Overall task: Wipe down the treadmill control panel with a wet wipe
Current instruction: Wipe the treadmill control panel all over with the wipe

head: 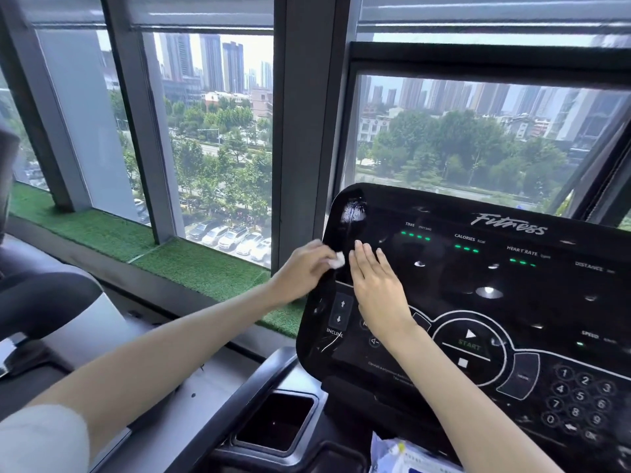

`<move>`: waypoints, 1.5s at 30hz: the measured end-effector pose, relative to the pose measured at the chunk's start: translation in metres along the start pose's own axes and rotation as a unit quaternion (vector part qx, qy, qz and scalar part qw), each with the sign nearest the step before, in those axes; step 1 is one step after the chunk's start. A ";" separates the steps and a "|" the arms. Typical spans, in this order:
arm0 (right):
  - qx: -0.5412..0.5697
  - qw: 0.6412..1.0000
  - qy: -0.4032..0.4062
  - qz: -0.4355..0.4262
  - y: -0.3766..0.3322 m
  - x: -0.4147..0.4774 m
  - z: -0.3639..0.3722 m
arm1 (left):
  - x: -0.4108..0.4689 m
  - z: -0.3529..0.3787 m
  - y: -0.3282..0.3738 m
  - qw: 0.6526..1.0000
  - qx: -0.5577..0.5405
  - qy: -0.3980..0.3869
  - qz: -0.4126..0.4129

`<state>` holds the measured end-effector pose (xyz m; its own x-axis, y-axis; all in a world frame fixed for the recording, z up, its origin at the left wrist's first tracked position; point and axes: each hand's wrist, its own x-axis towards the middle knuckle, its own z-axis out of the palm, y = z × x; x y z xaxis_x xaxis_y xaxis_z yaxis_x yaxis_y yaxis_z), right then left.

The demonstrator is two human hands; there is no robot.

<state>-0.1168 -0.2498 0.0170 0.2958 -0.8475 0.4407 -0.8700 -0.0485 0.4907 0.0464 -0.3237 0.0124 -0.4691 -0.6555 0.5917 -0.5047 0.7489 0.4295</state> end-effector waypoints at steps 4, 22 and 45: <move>0.005 1.000 -0.002 -0.002 0.002 0.000 -0.001 | 0.022 -0.011 0.005 1.000 0.000 0.031 -0.006; 0.093 0.995 -0.017 0.029 -0.018 -0.042 0.006 | -0.028 0.006 -0.008 0.993 0.010 -0.091 0.074; 0.046 0.999 0.007 0.027 -0.022 -0.043 0.019 | -0.053 0.023 -0.013 0.987 0.049 -0.095 0.121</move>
<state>-0.1177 -0.2227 -0.0266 0.2531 -0.8429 0.4748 -0.9172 -0.0530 0.3949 0.0613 -0.3008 -0.0399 -0.7078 -0.4718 0.5258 -0.4238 0.8791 0.2183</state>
